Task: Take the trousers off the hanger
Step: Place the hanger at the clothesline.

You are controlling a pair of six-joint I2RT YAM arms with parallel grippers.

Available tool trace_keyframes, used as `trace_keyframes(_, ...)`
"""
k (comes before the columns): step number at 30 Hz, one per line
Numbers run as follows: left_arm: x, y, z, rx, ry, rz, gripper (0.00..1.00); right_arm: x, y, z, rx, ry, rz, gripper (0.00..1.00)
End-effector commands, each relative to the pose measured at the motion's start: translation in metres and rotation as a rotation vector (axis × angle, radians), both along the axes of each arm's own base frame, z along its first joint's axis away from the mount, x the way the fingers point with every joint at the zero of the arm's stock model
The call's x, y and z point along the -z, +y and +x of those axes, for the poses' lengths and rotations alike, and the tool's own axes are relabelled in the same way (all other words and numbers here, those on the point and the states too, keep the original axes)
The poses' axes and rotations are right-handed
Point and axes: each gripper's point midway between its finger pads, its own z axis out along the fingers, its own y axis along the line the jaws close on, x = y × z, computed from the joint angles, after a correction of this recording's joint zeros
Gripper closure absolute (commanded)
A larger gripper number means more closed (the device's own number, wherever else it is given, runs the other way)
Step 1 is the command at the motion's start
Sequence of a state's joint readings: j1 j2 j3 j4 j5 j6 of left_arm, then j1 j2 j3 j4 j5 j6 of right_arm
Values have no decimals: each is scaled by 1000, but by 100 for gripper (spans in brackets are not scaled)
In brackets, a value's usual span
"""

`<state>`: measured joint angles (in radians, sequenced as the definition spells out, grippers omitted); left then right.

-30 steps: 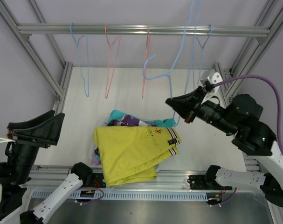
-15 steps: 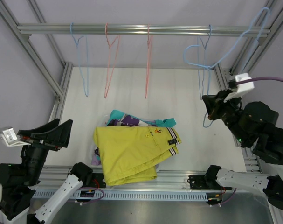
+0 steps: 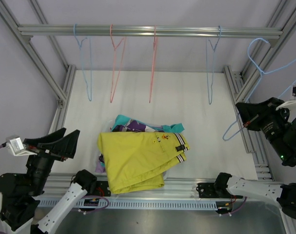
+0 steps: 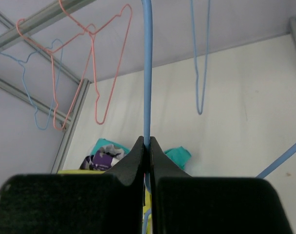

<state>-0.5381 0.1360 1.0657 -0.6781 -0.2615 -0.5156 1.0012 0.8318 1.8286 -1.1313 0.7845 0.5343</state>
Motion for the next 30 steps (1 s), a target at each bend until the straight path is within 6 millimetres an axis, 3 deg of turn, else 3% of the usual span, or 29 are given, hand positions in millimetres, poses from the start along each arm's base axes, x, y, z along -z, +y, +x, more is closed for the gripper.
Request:
trace_keyframes(1, 7, -5, -8, 45, 0, 1, 1, 9, 14, 2, -1, 68, 71, 100)
trace_keyframes(5, 8, -5, -14, 61, -6, -8, 1, 9, 43, -12, -163, 70, 170, 100)
trace_keyframes(11, 12, -5, -18, 75, -2, -14, 1, 22, 25, -19, -181, 119, 285, 100)
trace_keyframes(12, 14, -6, -18, 79, 2, -15, 1, 31, 10, -14, -128, 115, 221, 100)
trace_keyframes(14, 16, -8, -18, 86, 4, -22, 1, 34, 18, -12, -82, 129, 187, 100)
trace_keyframes(19, 26, -12, -14, 94, 38, -6, 0, 13, 30, 1, 9, 26, 142, 100)
trace_keyframes(23, 29, -11, -15, 93, 44, 6, 1, 8, 41, 14, 79, -55, 59, 100)
trace_keyframes(24, 30, -10, -15, 89, 46, 8, 1, 7, 45, 15, 76, -73, 37, 100)
trace_keyframes(25, 31, -9, -15, 86, 49, 16, 0, -12, 47, 16, 52, -133, 24, 100)
trace_keyframes(27, 35, -8, -15, 80, 61, 26, 1, -8, 69, 15, -5, -188, -56, 100)
trace_keyframes(28, 36, -8, -15, 79, 64, 33, 1, -26, 73, 14, -13, -227, 19, 100)
trace_keyframes(29, 38, -8, -15, 77, 69, 38, 1, -25, 79, 12, -35, -272, -110, 100)
trace_keyframes(30, 39, -7, -15, 71, 71, 40, 1, -31, 83, 10, -47, -295, -132, 100)
